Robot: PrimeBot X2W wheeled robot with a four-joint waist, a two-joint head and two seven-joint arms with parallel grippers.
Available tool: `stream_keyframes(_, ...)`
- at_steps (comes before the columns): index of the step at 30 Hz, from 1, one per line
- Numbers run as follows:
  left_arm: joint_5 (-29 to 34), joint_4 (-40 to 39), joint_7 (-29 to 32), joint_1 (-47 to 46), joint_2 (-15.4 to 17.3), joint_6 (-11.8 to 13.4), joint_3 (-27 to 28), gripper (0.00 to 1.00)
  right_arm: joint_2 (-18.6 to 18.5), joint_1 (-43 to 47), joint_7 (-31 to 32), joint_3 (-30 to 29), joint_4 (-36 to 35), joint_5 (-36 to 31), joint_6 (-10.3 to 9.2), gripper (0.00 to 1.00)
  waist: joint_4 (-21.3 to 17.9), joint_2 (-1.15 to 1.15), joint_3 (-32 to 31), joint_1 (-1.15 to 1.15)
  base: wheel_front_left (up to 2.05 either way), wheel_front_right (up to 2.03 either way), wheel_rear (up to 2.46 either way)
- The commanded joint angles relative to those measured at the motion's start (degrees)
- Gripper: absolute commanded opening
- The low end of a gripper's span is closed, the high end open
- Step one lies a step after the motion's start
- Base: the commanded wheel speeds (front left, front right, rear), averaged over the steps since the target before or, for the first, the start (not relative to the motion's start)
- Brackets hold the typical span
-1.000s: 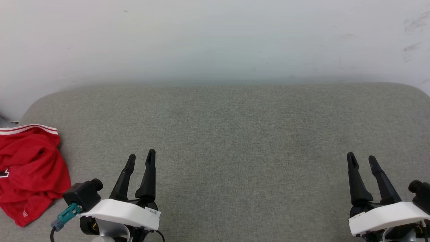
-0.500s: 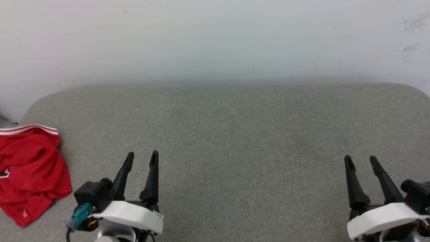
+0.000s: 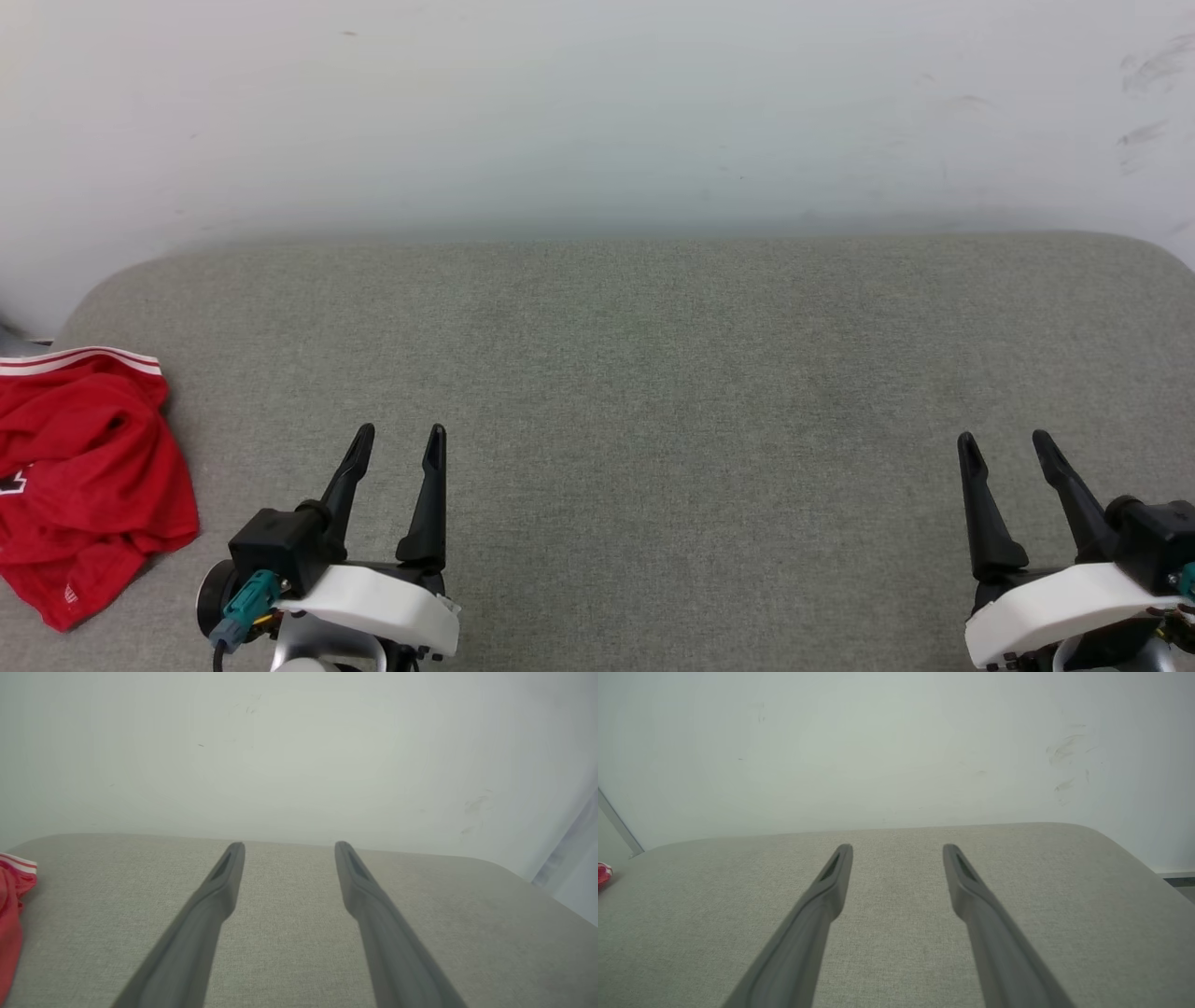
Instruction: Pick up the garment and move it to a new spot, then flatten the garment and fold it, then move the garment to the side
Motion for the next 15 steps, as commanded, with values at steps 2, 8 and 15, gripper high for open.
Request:
stream_keyframes(2, 1.2, 0.1, -0.6, 0.2, 0.2, 0.0, 0.1, 1.00, -0.1, 0.4, -0.4, -0.1, -0.6, -1.5, -0.02, 1.00, 0.0, 0.00, 0.0, 0.00, 0.00, 0.00, 0.00)
stream_keyframes(8, 1.9, 0.8, -1.3, 0.3, 0.0, -0.6, 0.4, 1.00, -0.1, 0.4, -1.0, -0.1, -0.7, -2.3, -0.02, 1.00, 0.2, 0.00, 0.0, 0.00, 0.00, 0.00, 0.00)
stream_keyframes(15, 3.7, 1.5, -2.0, 0.1, -0.1, -1.1, 1.1, 1.00, -0.1, 0.7, -1.5, -0.2, -1.3, -3.8, -0.02, 1.00, 1.2, 0.00, 0.1, 0.00, 0.00, 0.00, 0.00)
